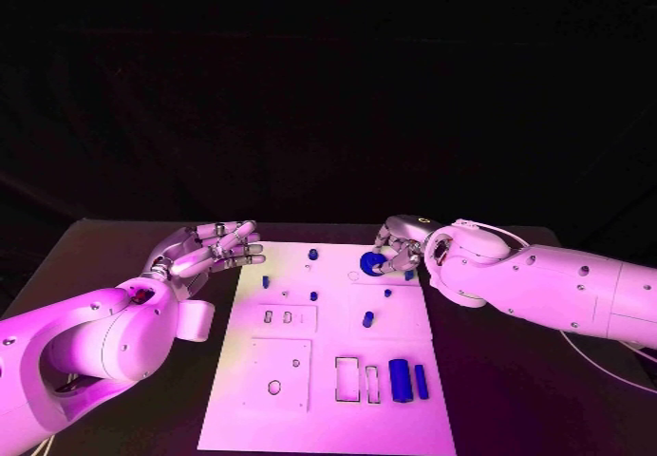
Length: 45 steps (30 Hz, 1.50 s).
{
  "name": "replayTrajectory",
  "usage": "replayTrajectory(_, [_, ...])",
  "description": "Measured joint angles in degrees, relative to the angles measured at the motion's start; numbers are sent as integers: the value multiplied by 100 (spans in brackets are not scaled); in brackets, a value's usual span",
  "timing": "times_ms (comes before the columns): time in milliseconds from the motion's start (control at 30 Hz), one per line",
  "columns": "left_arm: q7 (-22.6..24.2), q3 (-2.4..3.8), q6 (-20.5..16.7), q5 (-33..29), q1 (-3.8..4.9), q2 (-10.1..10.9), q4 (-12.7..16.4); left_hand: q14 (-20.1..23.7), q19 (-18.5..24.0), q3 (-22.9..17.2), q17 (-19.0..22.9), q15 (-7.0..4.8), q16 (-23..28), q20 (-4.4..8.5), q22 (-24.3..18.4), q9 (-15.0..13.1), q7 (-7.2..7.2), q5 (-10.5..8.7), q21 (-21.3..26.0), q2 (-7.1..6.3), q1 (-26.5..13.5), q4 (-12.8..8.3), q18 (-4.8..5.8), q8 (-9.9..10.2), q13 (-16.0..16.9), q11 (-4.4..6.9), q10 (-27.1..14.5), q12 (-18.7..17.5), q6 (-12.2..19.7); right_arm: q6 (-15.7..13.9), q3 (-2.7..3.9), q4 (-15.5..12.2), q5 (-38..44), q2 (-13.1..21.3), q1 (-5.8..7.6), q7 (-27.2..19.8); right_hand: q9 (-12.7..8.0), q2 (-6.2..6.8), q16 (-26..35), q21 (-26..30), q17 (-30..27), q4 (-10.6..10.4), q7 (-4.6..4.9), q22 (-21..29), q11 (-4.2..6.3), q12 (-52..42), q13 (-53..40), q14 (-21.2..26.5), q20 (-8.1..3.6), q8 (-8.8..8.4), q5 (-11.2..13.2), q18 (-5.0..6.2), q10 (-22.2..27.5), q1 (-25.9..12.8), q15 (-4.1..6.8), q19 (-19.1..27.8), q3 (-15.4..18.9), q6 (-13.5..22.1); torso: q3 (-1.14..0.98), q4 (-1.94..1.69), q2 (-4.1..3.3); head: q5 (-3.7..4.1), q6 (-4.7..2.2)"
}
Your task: Assemble the parts on the task board
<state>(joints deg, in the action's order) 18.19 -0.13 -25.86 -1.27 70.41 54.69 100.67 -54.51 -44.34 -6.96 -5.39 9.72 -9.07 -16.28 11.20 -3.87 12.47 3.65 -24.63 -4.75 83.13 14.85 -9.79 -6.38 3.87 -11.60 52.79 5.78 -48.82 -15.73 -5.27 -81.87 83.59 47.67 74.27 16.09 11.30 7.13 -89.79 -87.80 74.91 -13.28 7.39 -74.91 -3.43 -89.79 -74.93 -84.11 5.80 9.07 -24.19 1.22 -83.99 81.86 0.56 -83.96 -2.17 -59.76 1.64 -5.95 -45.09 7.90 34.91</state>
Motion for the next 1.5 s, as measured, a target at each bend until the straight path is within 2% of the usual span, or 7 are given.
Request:
replayTrajectory(133, [-4, 0, 4, 0, 0, -2, -2, 0, 0, 0, 0, 0, 0, 0, 0, 0, 0, 0, 0, 0, 0, 0, 0, 0, 0, 0, 0, 0, 0, -214, -14, -108, 156, 2, -30, 37, 0, -42, 0, 0, 0, 26, -44, 0, 41, 0, 0, 8, 0, -19, -13, 0, -1, 44, 9, 1, -85, -45, -1, -3, -1, 1, -6])
replayTrajectory(367, [-8, 0, 8, 0, -1, -3, -9, 0, 0, 0, 0, 0, 0, 0, -1, 0, 0, 0, 0, 0, 0, 0, 0, 0, 0, 0, 0, 0, 0, -551, -10, -323, 466, 28, -31, 99, 0, -71, 0, -38, 0, 31, -28, 1, 41, 0, 0, 28, -20, 2, -9, 1, -1, 74, 28, -16, -142, -69, 0, -8, 0, -10, -16])
replayTrajectory(667, [-10, -1, 9, 0, -1, -1, -11, 0, 0, -16, 0, 0, 22, 0, 4, 0, 0, 0, 0, 0, 0, -16, 1, 0, 0, 0, 0, 0, 0, -819, -9, -931, 806, 28, -12, 265, -5, -70, 0, -38, -1, -49, -8, -4, 78, 0, 1, 7, -39, -6, -212, 1, -5, 74, 49, 4, -221, -90, 4, -1, 0, -40, -25])
replayTrajectory(767, [-11, -1, 8, 0, -1, 0, -12, 0, 0, -18, 0, 0, 22, 0, 4, 0, 0, 0, 0, 0, 0, -18, 1, 0, 0, 0, 0, 0, 0, -873, -7, -988, 905, -101, -2, 339, -8, -70, 0, -38, 0, -49, -8, -4, 78, 0, 1, 7, -39, -13, -212, 1, -5, 74, 49, 4, -221, -91, 7, 3, 0, -40, -31])
replayTrajectory(967, [-11, -1, 4, 0, -1, 1, -9, 0, 0, -18, 0, 0, 22, 0, 3, 0, 0, 0, 0, 0, 0, -18, 0, 0, 0, 0, 0, 0, 0, -966, -21, -851, 1082, -571, 10, 504, -12, -69, 0, -38, 4, -49, -8, -3, 78, 0, 1, 7, -39, -25, -212, 1, -5, 74, 49, 4, -222, -91, 9, 0, -1, -19, -47])
replayTrajectory(1267, [-7, -1, 1, -1, -1, -10, -8, 16, 42, -18, 0, 15, 21, 0, 3, 0, 0, 0, 0, 0, 0, -18, 0, 22, -6, -19, -20, -25, 0, -987, -72, -403, 1241, -1110, -23, 626, -12, -68, 0, -38, 3, -49, -9, -2, 77, 0, 2, 7, -39, -58, -210, 2, -5, 74, 49, 4, -254, -90, 7, -16, -10, -29, -52])
replayTrajectory(1500, [-4, -1, 0, -1, -1, -26, -7, 36, 42, -18, 0, -5, 22, 0, 3, 0, 0, 0, 0, 24, 23, -18, 0, 22, -5, -19, -20, -25, 0, -974, -94, -110, 1288, -1342, -73, 634, -15, -68, 0, -38, 3, -58, -10, -2, 77, 0, 2, 7, -39, -102, -207, 2, -5, 73, 48, 4, -263, -90, 8, -16, -12, -49, -4])
